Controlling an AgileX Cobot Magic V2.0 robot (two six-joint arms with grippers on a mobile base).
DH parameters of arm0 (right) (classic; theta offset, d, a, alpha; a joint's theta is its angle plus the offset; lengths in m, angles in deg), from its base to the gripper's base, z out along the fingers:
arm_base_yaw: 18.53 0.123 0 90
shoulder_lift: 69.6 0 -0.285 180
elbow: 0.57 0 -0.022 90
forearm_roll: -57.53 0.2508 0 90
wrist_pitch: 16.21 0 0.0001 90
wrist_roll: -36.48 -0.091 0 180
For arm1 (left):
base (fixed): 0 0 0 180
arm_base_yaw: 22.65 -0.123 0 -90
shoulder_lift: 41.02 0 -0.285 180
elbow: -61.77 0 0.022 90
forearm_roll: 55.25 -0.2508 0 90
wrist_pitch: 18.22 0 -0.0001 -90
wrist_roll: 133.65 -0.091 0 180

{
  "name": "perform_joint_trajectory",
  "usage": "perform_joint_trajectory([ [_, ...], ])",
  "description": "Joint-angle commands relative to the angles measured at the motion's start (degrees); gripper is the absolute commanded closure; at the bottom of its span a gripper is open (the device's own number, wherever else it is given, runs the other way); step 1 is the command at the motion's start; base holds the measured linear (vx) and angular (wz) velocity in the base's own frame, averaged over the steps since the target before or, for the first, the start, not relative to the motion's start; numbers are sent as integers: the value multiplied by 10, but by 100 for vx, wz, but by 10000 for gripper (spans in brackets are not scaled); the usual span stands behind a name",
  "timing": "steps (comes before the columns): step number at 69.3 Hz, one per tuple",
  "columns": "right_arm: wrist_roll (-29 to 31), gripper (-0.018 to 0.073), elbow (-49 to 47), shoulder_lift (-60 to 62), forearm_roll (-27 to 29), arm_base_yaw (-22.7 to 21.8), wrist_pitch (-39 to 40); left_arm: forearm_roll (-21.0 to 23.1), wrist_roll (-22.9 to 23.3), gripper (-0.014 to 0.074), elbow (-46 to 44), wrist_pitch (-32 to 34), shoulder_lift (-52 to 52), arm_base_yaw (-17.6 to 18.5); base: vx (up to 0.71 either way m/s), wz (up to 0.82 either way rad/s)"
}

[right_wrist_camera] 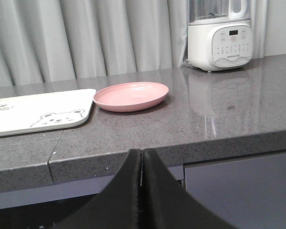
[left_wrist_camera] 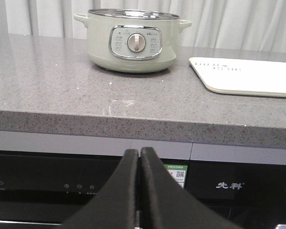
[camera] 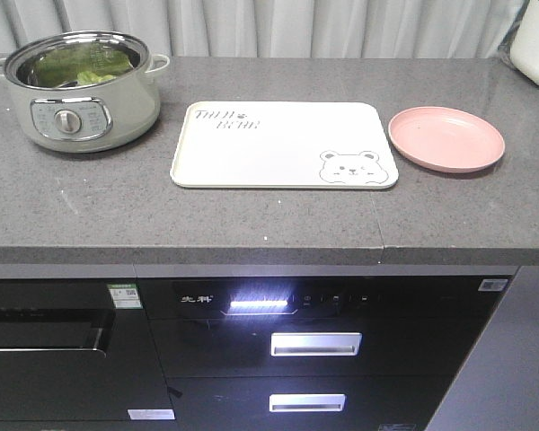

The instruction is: Transfer vegetables to tray and serve

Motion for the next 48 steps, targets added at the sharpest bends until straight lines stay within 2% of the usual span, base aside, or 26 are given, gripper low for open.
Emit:
perform_joint_trajectory([
  [1,0,565,8,4,-2,1,43,2,5,602,12,40,8,-2,10,0],
  [48,0,565,8,4,-2,1,43,2,5,602,12,40,8,-2,10,0],
])
